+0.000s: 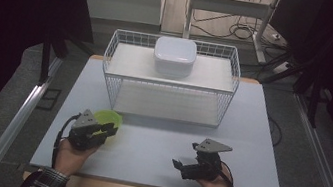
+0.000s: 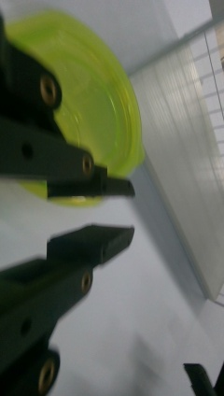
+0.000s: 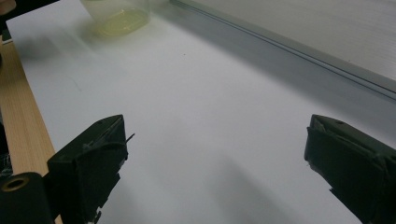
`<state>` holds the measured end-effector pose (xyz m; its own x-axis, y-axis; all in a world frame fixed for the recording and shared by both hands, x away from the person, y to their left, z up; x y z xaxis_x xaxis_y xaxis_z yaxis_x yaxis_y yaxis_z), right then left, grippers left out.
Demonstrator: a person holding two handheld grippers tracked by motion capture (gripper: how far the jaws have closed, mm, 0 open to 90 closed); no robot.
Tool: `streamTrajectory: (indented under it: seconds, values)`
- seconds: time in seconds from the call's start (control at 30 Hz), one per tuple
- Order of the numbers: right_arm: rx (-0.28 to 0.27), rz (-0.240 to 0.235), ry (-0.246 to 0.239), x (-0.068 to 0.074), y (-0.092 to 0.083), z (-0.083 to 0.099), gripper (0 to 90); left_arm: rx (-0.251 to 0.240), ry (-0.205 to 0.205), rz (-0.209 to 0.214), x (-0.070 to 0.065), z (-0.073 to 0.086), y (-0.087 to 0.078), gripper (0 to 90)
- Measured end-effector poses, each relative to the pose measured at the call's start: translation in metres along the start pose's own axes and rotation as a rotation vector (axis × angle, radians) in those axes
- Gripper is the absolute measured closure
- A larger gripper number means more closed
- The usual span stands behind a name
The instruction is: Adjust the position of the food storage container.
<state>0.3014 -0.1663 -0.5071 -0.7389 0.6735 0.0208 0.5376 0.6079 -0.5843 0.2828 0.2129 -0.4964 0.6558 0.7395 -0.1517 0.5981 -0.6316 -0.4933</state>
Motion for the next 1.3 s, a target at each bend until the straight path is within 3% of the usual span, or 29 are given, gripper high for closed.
streamTrajectory:
  seconds: [0.1, 0.27, 0.47, 0.7, 0.93, 1.3]
  values:
    - [0.008, -0.001, -0.003, 0.0, 0.001, 0.0, 6.4, -0.017, -0.004, -0.058, 0.012, 0.001, -0.01, 89.8]
    - [0.022, -0.001, -0.016, 0.001, 0.002, 0.001, 6.8, -0.023, -0.036, -0.144, 0.033, 0.005, -0.023, 90.0]
    - [0.028, -0.002, -0.021, 0.002, 0.004, 0.001, 6.9, -0.006, -0.131, -0.212, 0.064, 0.016, -0.025, 89.9]
    - [0.036, -0.002, -0.024, 0.002, 0.005, 0.002, 6.9, 0.035, -0.185, -0.229, 0.077, 0.023, -0.02, 89.9]
    - [0.048, -0.004, -0.026, 0.003, 0.006, 0.002, 7.1, 0.09, -0.178, -0.241, 0.075, 0.025, -0.011, 89.9]
    - [0.059, -0.006, -0.032, 0.004, 0.007, 0.003, 7.4, 0.09, -0.189, -0.23, 0.073, 0.023, -0.007, 89.9]
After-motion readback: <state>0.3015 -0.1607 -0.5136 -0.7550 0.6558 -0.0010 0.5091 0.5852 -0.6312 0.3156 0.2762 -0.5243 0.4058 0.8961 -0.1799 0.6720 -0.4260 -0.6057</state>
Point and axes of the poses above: each handheld gripper's, and its own axes: y roughly forward along the jaws, z roughly out of its underside, x roughly to its left, the point moved 1 cm from there along y, roughly forward along the jaws, and after that the axes turned 6 degrees about z, right-handed, at the moved point
